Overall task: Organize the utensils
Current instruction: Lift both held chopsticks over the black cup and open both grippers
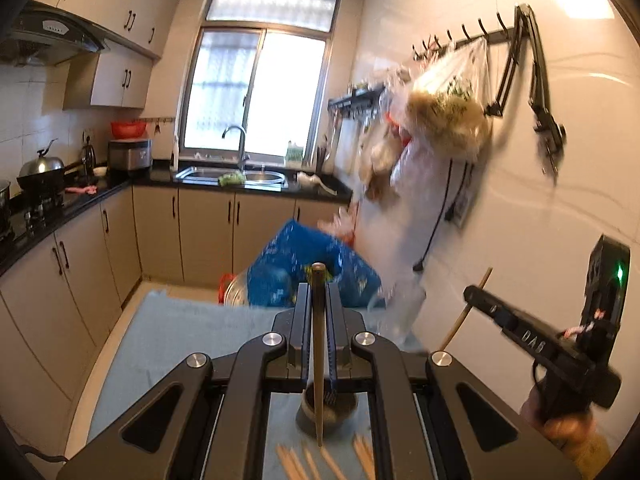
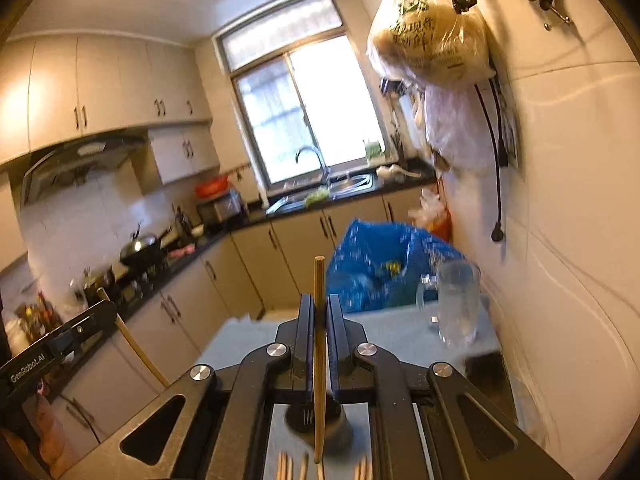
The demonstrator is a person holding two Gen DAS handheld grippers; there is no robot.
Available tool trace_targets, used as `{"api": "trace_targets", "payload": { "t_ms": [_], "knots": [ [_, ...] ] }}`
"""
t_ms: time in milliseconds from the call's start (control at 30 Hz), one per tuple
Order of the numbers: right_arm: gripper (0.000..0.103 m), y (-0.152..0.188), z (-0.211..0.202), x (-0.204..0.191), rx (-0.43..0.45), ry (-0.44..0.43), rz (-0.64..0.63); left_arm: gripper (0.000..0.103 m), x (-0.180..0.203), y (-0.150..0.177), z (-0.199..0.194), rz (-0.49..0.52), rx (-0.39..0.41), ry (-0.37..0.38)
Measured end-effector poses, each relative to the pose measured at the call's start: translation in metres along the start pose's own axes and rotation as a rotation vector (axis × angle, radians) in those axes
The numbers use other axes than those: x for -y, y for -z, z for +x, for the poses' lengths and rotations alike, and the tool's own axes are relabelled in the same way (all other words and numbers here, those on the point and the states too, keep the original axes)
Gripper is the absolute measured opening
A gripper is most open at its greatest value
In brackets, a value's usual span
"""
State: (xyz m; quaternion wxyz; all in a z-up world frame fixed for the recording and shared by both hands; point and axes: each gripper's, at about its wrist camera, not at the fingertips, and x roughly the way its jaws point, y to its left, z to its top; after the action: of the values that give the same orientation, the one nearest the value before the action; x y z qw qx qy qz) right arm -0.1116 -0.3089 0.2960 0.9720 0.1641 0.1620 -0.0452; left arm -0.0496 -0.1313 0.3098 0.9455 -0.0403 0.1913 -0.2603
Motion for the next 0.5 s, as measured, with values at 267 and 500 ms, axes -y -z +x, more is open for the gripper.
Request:
{"api": "trace_targets", "payload": {
  "t_ms": [267, 500],
  "knots": [
    [0.006, 0.009, 0.059, 0.017, -0.015, 0.037, 0.065, 0.006, 0.012, 0.003, 0.089, -0.014, -0.047, -0.043],
    [0.006, 0.044, 0.102, 0.030, -0.154, 0.049, 0.049, 0.006, -0.005, 0.048, 0.153, -0.054, -0.233, -0.048]
  ]
}}
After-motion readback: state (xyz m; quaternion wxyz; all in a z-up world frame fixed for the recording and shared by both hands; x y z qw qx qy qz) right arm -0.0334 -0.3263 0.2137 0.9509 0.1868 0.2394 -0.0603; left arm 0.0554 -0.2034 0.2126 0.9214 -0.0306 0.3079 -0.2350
